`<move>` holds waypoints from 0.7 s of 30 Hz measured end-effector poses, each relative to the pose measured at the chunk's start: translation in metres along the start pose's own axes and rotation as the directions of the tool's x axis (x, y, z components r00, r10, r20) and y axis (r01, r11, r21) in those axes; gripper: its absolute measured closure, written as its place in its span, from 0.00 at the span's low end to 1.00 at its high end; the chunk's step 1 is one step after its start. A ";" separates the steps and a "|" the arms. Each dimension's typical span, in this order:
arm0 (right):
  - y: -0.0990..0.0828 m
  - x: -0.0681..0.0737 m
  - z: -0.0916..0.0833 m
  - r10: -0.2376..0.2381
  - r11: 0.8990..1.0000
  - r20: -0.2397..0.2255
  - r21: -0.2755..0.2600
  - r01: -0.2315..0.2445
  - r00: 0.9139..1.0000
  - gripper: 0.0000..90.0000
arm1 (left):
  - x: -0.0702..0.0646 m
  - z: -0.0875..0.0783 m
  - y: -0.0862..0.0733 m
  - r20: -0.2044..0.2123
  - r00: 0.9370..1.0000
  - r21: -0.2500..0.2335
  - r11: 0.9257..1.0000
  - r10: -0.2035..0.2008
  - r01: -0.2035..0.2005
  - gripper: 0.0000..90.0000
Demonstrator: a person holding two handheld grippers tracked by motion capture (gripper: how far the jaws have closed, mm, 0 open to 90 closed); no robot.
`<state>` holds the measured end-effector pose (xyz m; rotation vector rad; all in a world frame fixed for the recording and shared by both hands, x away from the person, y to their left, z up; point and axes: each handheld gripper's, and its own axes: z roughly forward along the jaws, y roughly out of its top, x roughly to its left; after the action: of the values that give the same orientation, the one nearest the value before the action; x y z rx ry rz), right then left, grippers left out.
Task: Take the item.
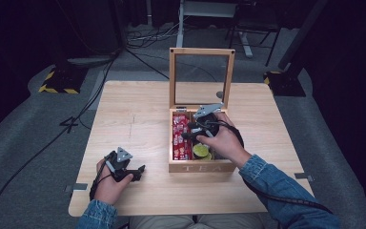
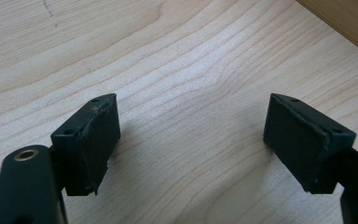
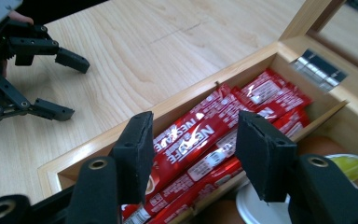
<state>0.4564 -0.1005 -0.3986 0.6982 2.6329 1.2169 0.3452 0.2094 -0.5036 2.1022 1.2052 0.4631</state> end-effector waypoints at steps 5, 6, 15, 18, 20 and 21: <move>-0.003 0.004 0.011 0.002 1.000 0.006 0.030 -0.002 1.000 0.50 | 0.000 0.000 0.000 0.002 1.000 0.002 1.000 -0.001 0.001 0.21; -0.003 0.005 0.013 0.003 0.999 0.010 0.034 -0.003 1.000 0.49 | 0.000 0.000 0.000 0.002 1.000 0.001 1.000 -0.003 0.003 0.21; -0.008 0.013 0.031 0.016 0.995 0.031 0.096 -0.019 0.999 0.46 | 0.000 0.001 0.000 0.003 1.000 0.002 1.000 -0.001 0.001 0.20; -0.009 0.015 0.035 0.031 0.993 0.046 0.113 -0.036 0.998 0.45 | 0.000 0.001 0.000 0.003 1.000 0.002 1.000 -0.001 0.001 0.20; -0.010 0.016 0.038 0.033 0.991 0.059 0.125 -0.040 0.998 0.44 | 0.000 0.001 0.000 0.003 1.000 0.002 1.000 -0.001 0.001 0.20; -0.010 0.016 0.038 0.031 0.991 0.065 0.129 -0.039 0.997 0.44 | 0.000 0.001 0.000 0.003 1.000 0.002 1.000 -0.001 0.001 0.20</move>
<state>0.4514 -0.0723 -0.4303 0.7934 2.6773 1.0214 0.3458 0.2091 -0.5037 2.1032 1.2055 0.4584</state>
